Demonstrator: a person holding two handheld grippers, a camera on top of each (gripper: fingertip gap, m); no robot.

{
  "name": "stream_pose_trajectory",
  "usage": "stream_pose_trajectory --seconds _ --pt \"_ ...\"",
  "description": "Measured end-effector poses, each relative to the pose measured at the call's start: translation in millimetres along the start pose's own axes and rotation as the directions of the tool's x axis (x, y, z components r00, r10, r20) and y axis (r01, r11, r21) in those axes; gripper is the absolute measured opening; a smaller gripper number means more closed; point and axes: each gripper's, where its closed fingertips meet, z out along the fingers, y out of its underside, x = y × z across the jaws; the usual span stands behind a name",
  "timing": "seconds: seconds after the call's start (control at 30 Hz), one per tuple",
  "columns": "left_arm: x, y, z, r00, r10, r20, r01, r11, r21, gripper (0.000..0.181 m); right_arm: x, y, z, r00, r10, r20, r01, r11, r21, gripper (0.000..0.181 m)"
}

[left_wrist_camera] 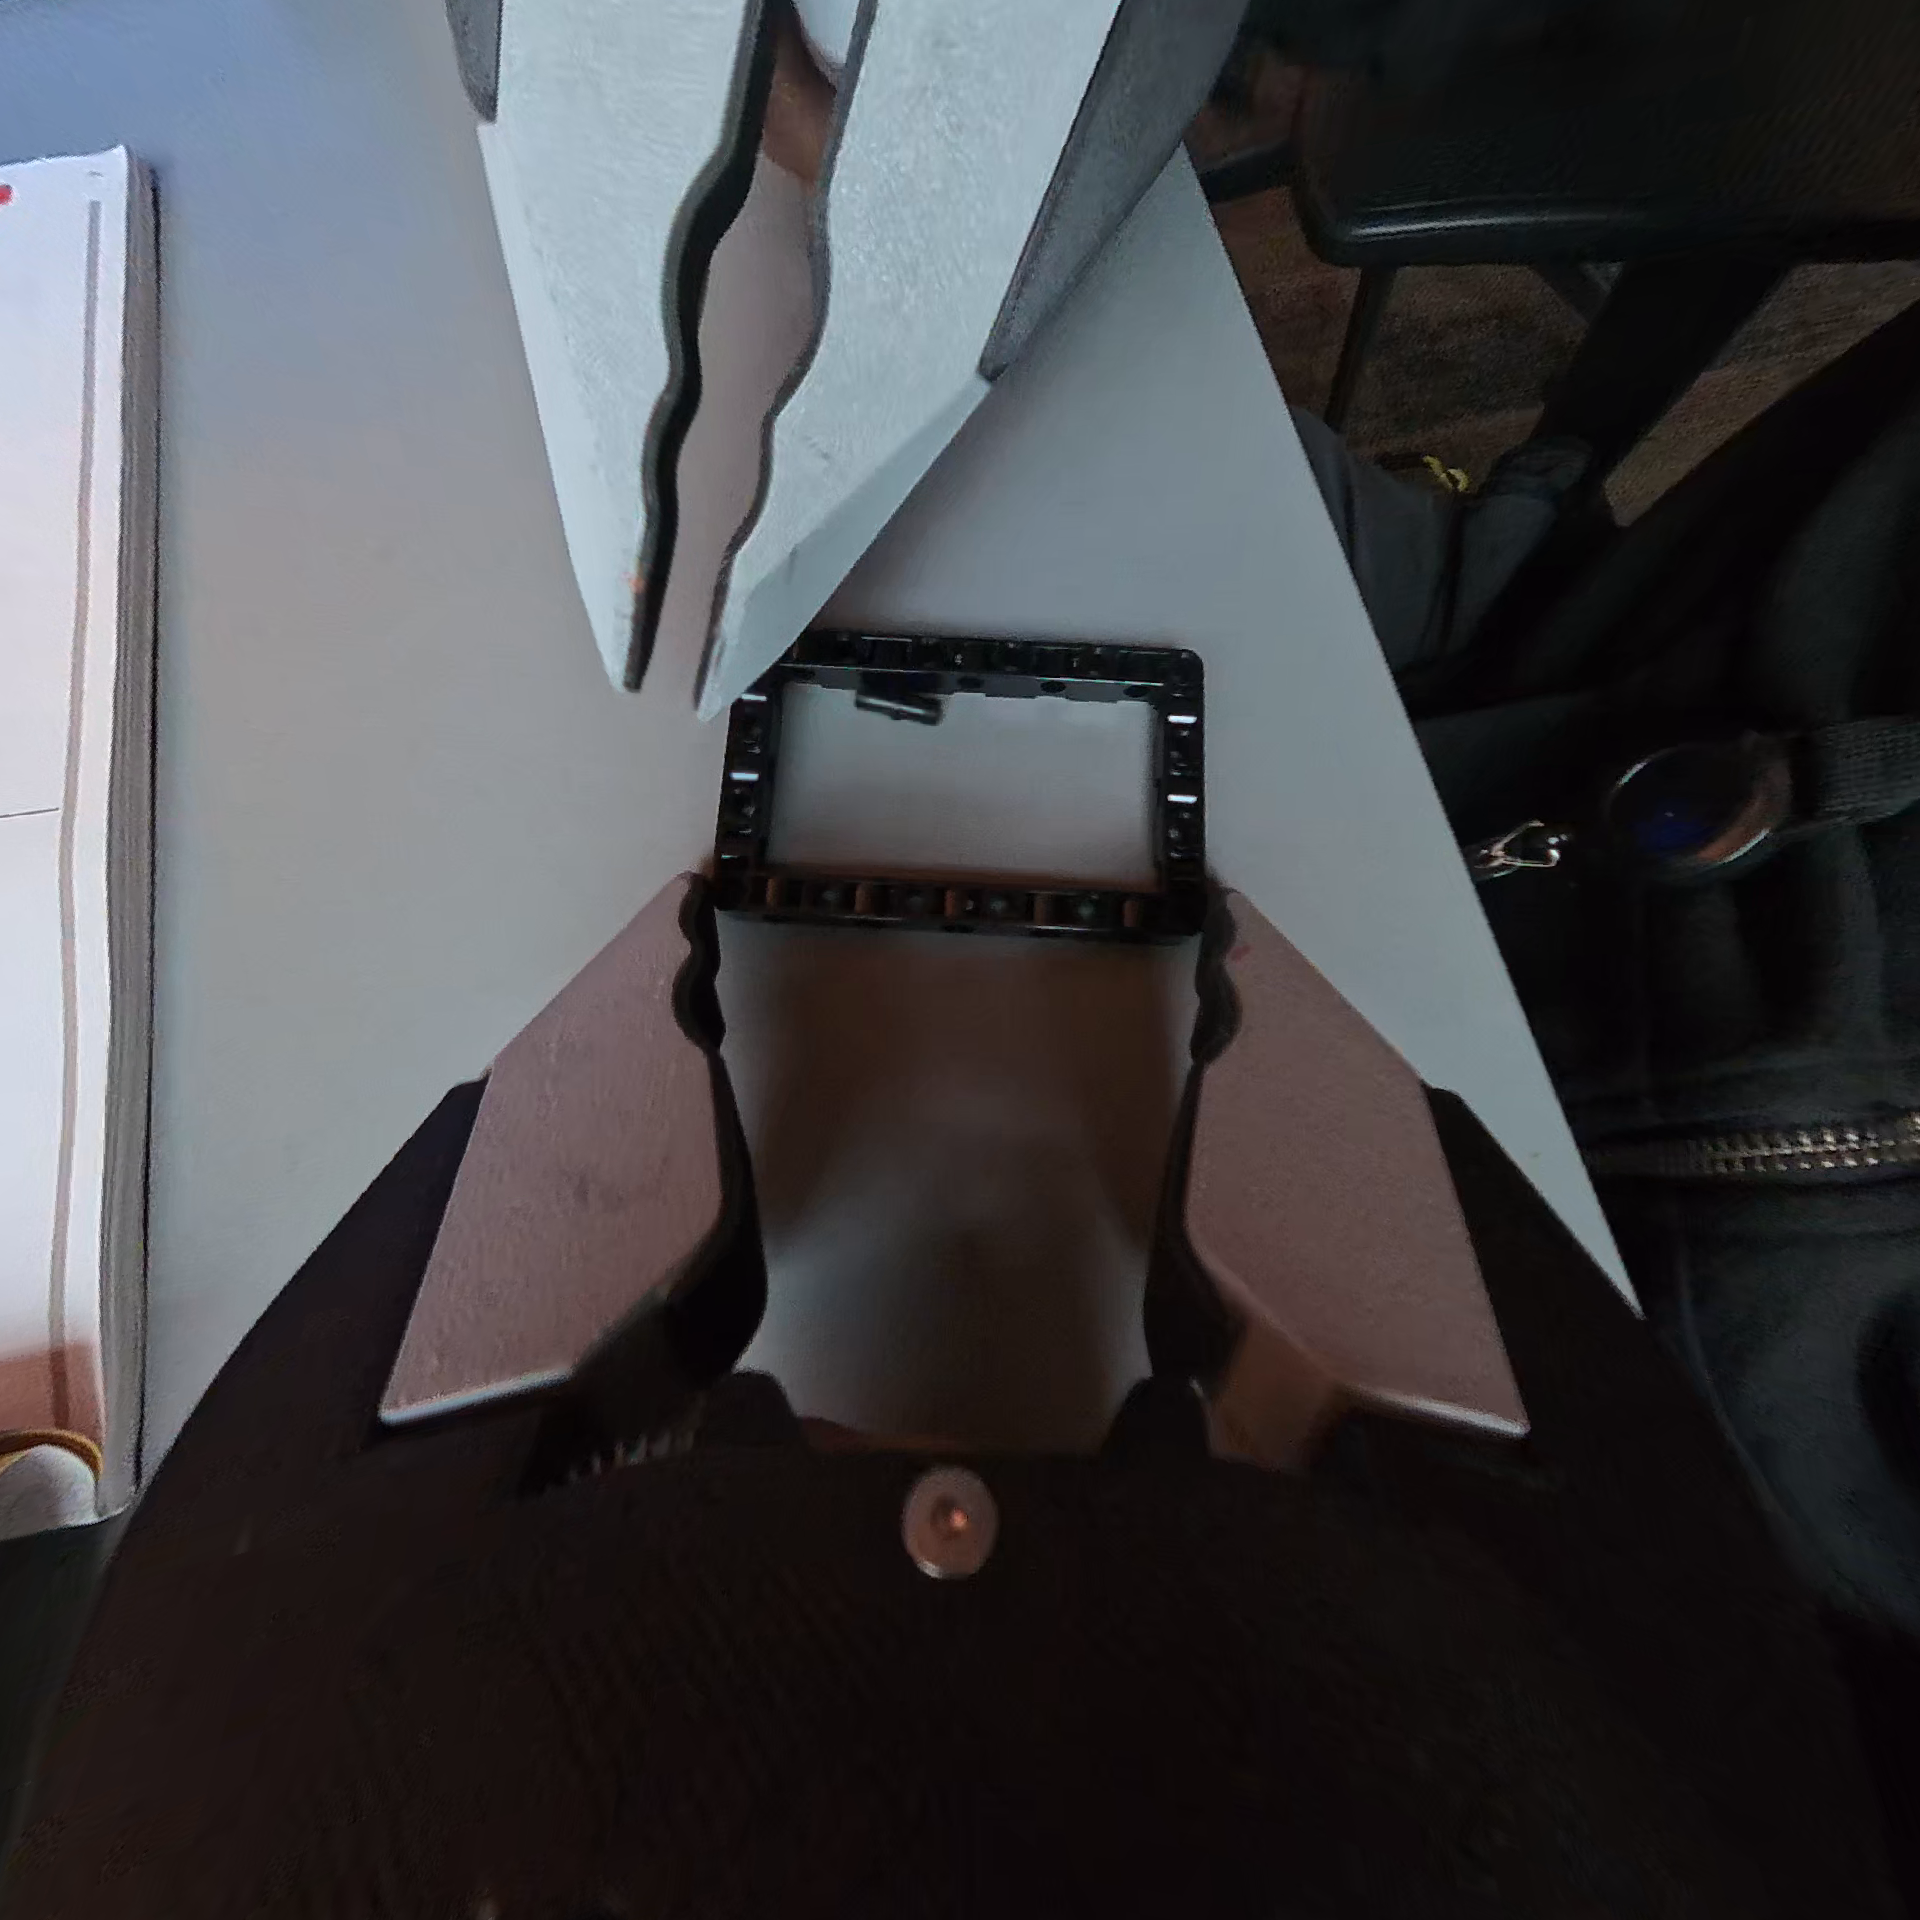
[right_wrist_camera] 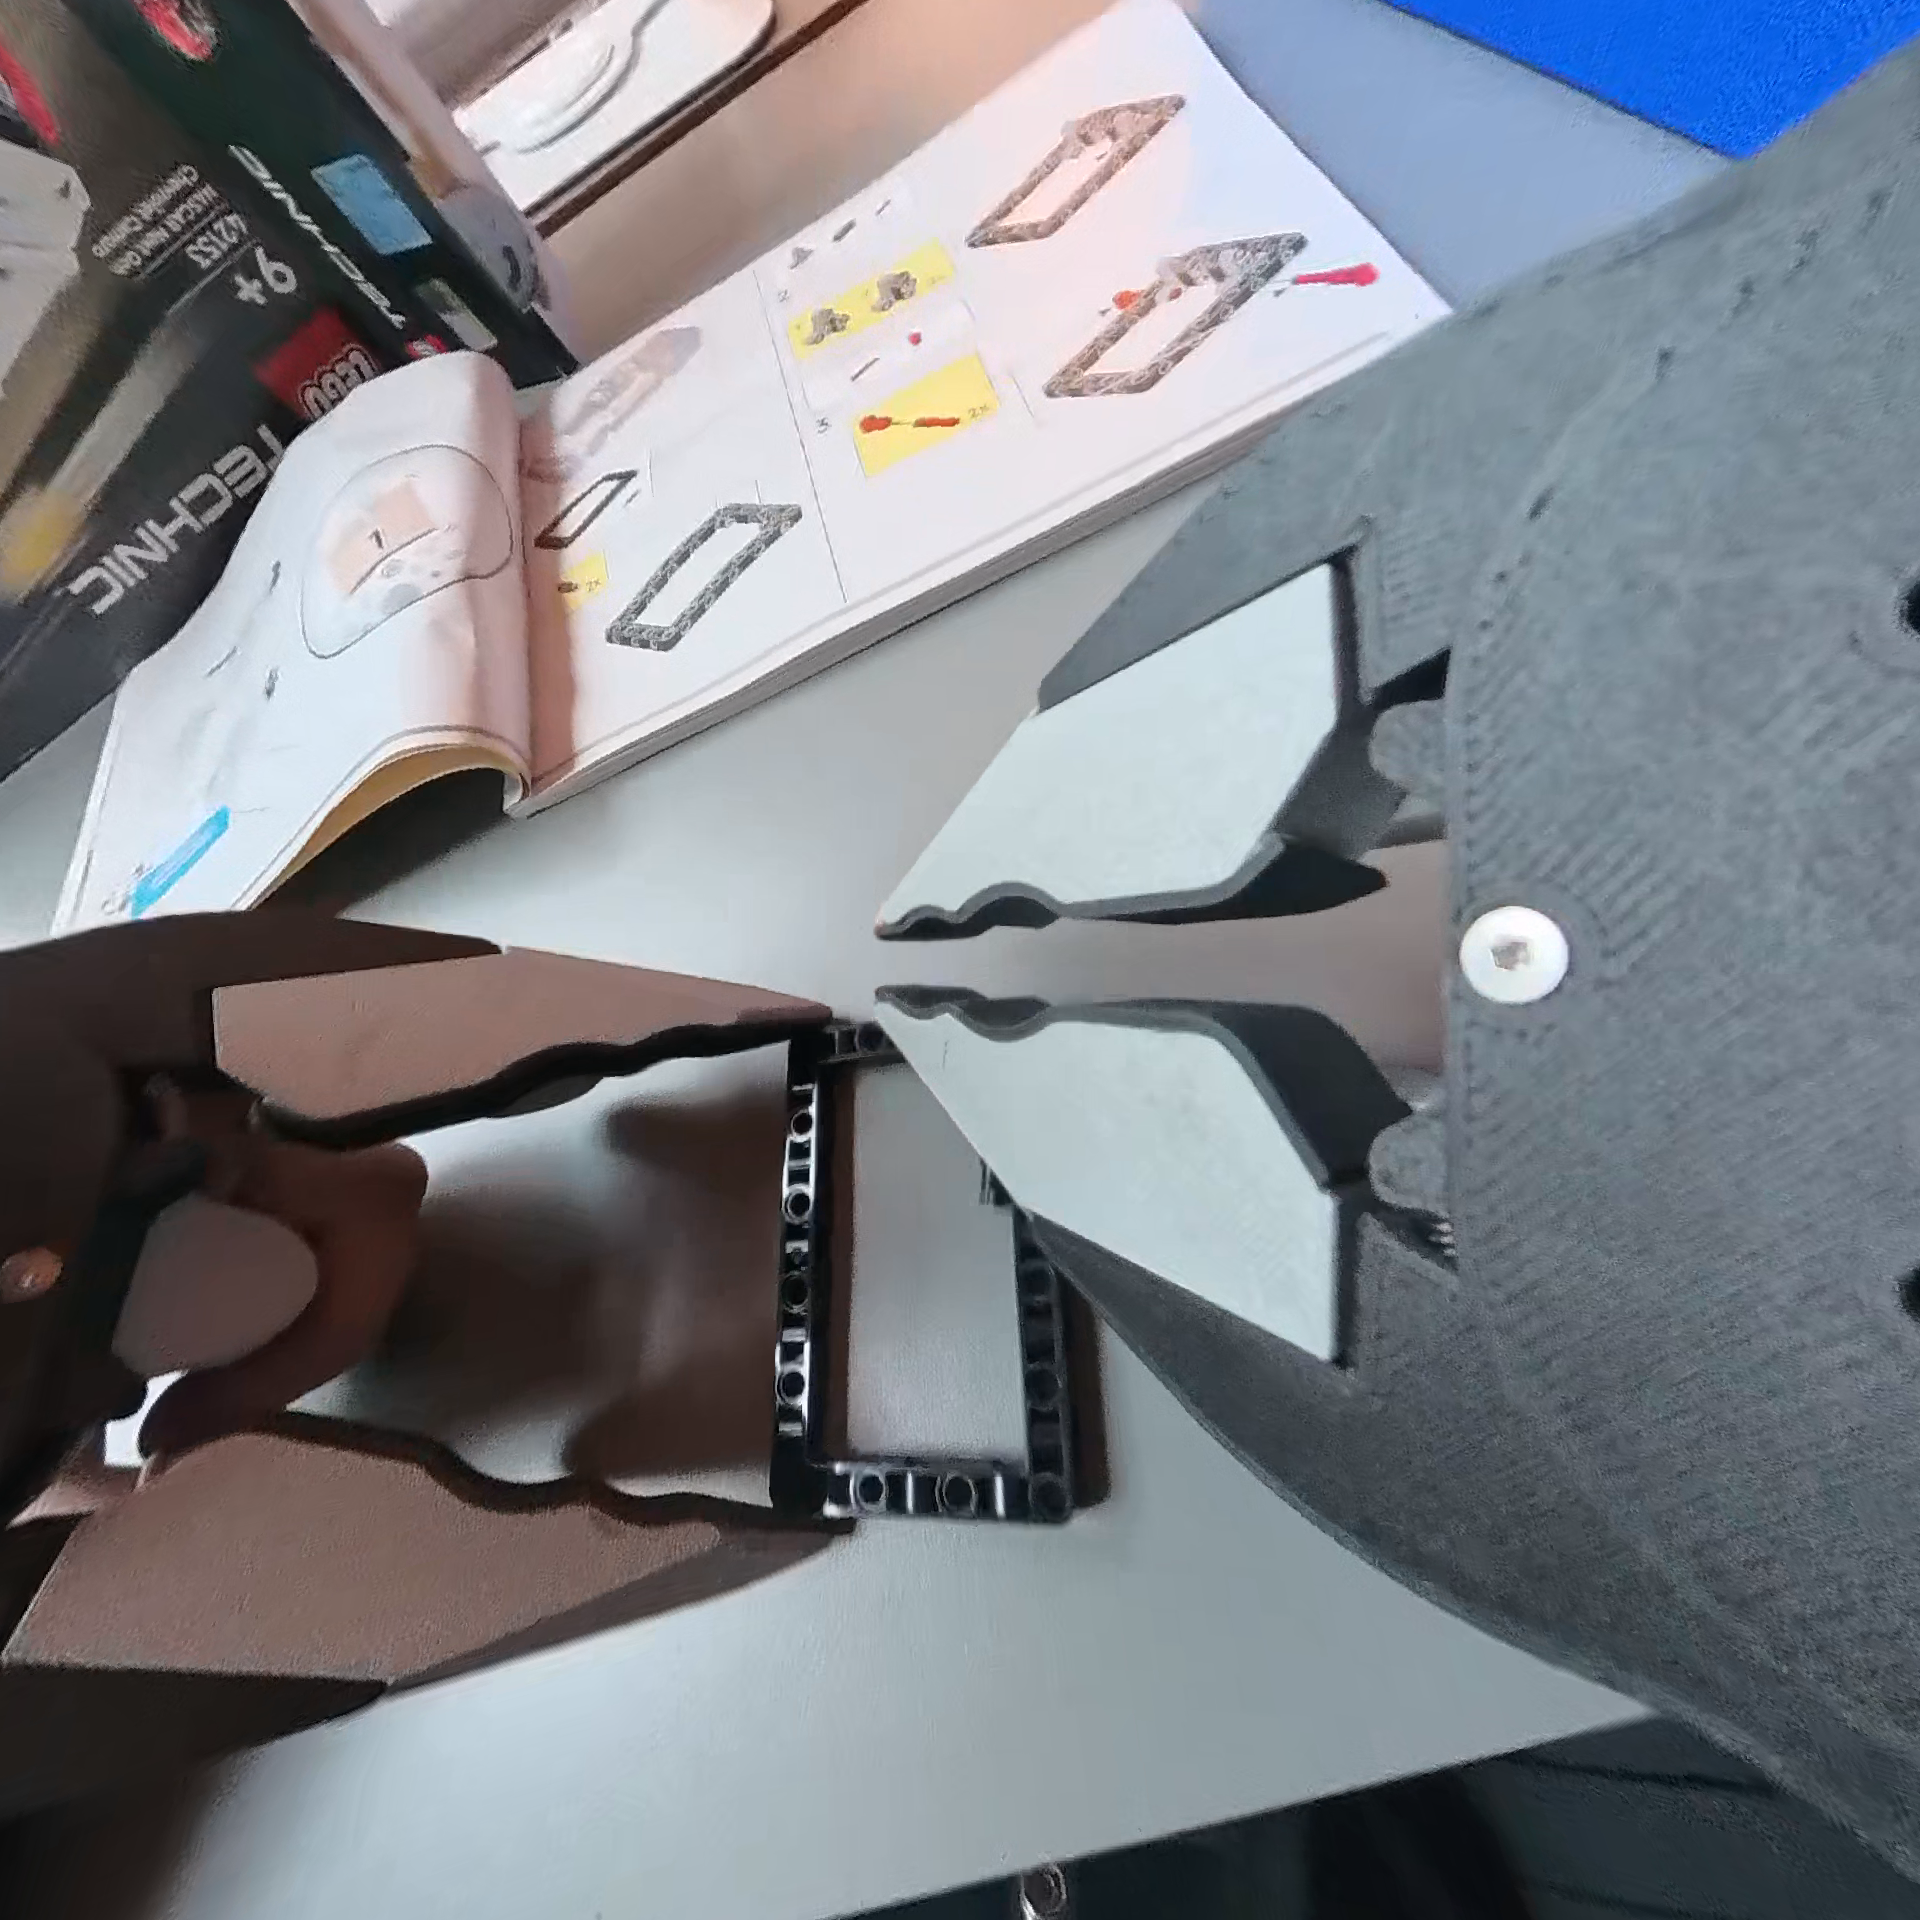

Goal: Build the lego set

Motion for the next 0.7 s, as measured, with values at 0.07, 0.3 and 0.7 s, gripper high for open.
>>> stream_pose_trajectory --seconds 0.07,0.3,0.7 --pt "0 0 0 1.0 -0.002 0.003 0.002 1.0 0.0 0.091 -5 1 -5 0.999 0.003 0.033 -0.002 1.0 -0.016 0.005" --pt "-1 -1 1 1.0 -0.018 0.019 0.018 1.0 0.001 0.091 -33 6 -22 0.983 0.137 0.126 -0.109 0.973 -0.205 0.012" --pt "6 -2 1 1.0 -0.018 0.025 0.018 1.0 -0.025 0.091 -36 20 -6 0.98 -0.112 0.167 0.176 0.877 -0.446 0.009"
